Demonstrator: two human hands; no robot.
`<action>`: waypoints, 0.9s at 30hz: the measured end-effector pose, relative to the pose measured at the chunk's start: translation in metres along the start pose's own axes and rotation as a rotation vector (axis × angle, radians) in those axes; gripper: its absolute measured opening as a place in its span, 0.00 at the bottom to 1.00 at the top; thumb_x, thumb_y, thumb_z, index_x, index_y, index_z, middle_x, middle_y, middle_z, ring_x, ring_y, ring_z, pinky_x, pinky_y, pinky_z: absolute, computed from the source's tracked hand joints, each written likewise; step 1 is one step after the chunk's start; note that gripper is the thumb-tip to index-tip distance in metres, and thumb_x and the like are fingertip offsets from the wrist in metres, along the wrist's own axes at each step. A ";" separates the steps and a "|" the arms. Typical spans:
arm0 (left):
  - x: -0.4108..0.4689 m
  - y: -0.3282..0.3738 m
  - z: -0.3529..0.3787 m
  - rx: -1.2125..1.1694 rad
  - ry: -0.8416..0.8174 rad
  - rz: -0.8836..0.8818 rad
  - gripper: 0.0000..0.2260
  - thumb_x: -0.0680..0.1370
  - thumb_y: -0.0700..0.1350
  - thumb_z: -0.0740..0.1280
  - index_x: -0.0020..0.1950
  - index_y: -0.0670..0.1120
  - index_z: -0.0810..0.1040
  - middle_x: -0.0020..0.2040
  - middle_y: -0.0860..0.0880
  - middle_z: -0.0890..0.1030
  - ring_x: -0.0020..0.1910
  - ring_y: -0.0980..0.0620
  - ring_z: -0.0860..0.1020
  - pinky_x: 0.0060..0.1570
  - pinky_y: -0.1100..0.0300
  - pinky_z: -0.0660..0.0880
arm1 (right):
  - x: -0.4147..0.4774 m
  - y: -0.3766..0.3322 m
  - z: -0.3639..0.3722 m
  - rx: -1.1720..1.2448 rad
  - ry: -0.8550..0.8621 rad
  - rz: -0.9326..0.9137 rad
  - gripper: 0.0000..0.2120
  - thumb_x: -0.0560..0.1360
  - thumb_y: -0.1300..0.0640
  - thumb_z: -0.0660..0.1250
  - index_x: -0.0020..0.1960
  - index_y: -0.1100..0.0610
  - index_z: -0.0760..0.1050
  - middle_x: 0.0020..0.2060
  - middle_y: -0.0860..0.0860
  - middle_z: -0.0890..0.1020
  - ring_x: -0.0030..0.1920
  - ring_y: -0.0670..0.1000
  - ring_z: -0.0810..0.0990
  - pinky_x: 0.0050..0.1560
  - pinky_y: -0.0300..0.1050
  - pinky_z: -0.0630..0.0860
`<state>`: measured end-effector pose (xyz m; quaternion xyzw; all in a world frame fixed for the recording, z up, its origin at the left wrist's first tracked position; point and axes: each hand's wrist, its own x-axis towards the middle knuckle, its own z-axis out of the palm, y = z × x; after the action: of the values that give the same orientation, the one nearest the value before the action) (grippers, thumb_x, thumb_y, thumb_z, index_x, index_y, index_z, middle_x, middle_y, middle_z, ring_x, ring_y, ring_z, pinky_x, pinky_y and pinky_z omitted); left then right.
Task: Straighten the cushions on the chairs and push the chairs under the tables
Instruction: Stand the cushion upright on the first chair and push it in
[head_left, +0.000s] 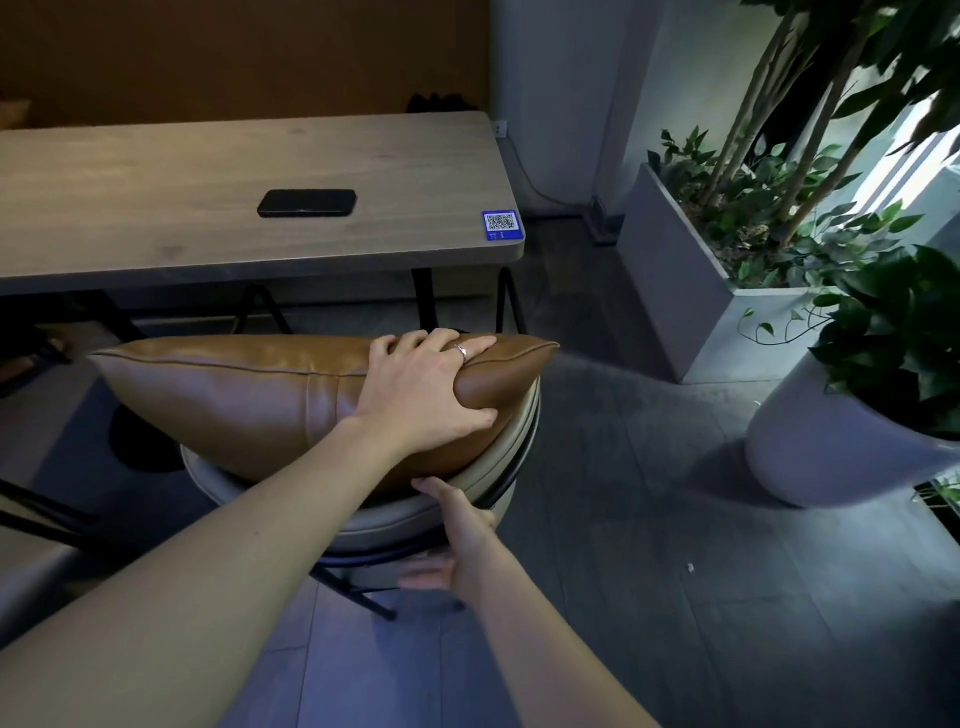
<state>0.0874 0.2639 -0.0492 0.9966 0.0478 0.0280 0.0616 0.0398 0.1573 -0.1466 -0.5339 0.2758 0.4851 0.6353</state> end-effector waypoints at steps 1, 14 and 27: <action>0.000 0.000 0.000 -0.003 -0.002 0.000 0.37 0.73 0.70 0.65 0.79 0.63 0.61 0.77 0.52 0.69 0.75 0.46 0.65 0.73 0.44 0.57 | 0.000 0.001 -0.005 -0.055 -0.025 0.000 0.56 0.65 0.40 0.82 0.82 0.48 0.51 0.74 0.65 0.71 0.48 0.68 0.86 0.52 0.68 0.84; 0.004 0.005 -0.008 -0.028 -0.071 -0.026 0.37 0.71 0.68 0.69 0.78 0.61 0.64 0.75 0.50 0.71 0.72 0.44 0.69 0.71 0.44 0.60 | 0.001 -0.081 -0.063 -0.240 0.148 -0.330 0.39 0.75 0.56 0.73 0.80 0.53 0.57 0.55 0.57 0.75 0.48 0.61 0.80 0.45 0.60 0.84; -0.002 0.003 -0.006 -0.037 -0.047 -0.017 0.36 0.71 0.68 0.69 0.77 0.61 0.65 0.74 0.50 0.71 0.73 0.44 0.68 0.71 0.45 0.60 | 0.022 -0.080 -0.056 -0.238 0.244 -0.340 0.47 0.69 0.46 0.74 0.82 0.50 0.56 0.73 0.60 0.72 0.58 0.70 0.82 0.40 0.60 0.87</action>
<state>0.0853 0.2611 -0.0430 0.9952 0.0541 0.0051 0.0814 0.1301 0.1148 -0.1488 -0.6985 0.1976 0.3321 0.6023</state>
